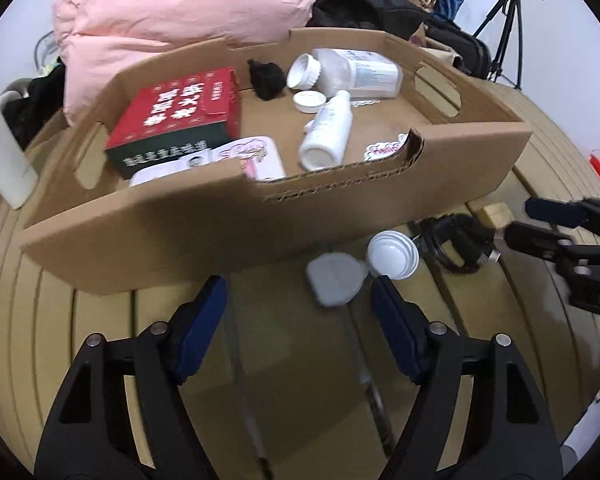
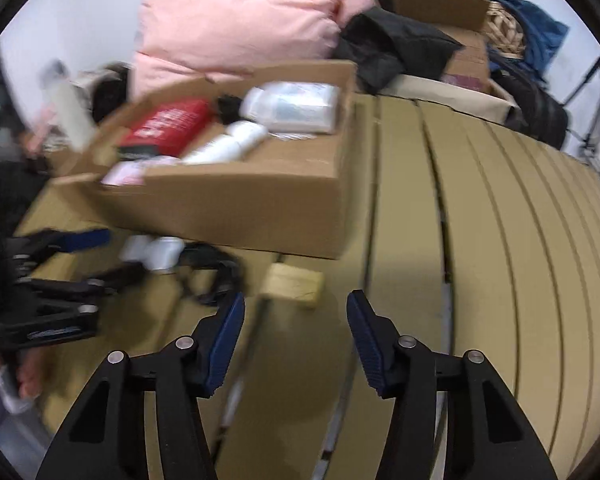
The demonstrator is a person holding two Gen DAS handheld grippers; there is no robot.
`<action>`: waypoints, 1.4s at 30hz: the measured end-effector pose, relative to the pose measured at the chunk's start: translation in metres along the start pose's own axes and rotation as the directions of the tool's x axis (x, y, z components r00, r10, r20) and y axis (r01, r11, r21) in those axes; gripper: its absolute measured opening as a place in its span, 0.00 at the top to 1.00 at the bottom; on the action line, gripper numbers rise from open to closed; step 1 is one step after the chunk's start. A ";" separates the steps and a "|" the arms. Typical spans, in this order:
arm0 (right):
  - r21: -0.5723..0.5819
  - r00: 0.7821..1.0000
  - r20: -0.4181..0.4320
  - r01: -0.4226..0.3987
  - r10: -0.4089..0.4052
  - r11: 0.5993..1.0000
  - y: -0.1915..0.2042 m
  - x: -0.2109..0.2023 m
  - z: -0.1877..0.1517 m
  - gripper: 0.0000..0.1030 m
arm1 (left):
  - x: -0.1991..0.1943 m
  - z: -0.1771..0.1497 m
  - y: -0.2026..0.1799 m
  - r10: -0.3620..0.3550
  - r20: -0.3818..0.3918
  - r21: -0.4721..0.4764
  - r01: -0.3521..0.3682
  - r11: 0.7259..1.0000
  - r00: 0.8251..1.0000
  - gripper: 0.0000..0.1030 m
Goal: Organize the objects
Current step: 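Grasp the white plug with the left gripper while the right gripper grasps the yellow soap bar, then lower the plug and soap bar into the tray and open both grippers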
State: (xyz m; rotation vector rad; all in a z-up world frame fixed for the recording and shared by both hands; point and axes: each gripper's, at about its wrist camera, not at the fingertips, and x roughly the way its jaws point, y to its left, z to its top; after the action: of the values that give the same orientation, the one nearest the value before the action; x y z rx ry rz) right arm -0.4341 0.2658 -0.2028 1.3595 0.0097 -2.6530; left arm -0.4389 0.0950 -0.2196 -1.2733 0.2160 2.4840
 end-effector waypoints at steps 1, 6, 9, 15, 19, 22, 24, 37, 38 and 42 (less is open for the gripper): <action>0.013 1.000 0.003 0.015 -0.015 1.000 0.001 0.004 0.001 0.49 | 0.001 0.001 0.001 0.004 0.006 -0.007 -0.004 1.000 1.000 0.31; 0.028 0.996 0.020 0.085 -0.086 0.996 0.011 0.015 0.002 0.54 | -0.001 0.000 0.005 0.010 0.038 -0.013 -0.010 1.000 0.999 0.39; 0.029 0.993 0.031 0.109 -0.110 0.994 0.016 0.016 0.001 0.63 | -0.005 0.000 0.003 -0.048 0.054 0.002 0.048 0.999 0.997 0.68; 0.038 0.992 0.038 0.118 -0.120 0.992 0.019 0.012 -0.004 0.63 | -0.010 -0.009 -0.016 -0.014 0.062 0.065 0.010 0.998 0.998 0.79; 0.040 0.992 0.069 0.106 -0.109 0.994 0.018 -0.012 -0.010 0.63 | -0.026 -0.010 -0.007 -0.047 0.086 0.019 0.046 0.999 0.995 0.79; 0.053 0.991 0.090 0.090 -0.095 0.994 0.014 -0.036 -0.014 0.63 | -0.051 -0.014 -0.006 -0.073 0.107 -0.015 0.075 0.997 0.992 0.79; 0.059 0.990 0.115 0.075 -0.082 0.995 0.013 -0.063 -0.021 0.63 | -0.077 -0.022 -0.006 -0.093 0.134 -0.051 0.101 0.994 0.987 0.79; 0.051 0.969 0.244 -0.058 0.044 0.997 0.019 -0.189 -0.055 0.63 | -0.214 -0.043 -0.016 -0.090 0.270 -0.116 0.125 0.985 0.959 0.79; 0.051 0.966 0.248 -0.086 0.070 0.995 0.021 -0.192 -0.053 0.63 | -0.216 -0.039 -0.015 -0.090 0.276 -0.120 0.127 0.985 0.957 0.79; 0.025 0.958 0.261 -0.132 0.121 0.991 0.027 -0.192 -0.030 0.63 | -0.210 -0.006 -0.001 -0.090 0.313 -0.140 0.140 0.980 0.945 0.79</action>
State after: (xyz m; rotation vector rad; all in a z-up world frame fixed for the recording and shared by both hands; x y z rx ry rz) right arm -0.2960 0.2686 -0.0640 0.9774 -0.1605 -2.7121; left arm -0.3204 0.0458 -0.0532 -0.9073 -0.1353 2.5938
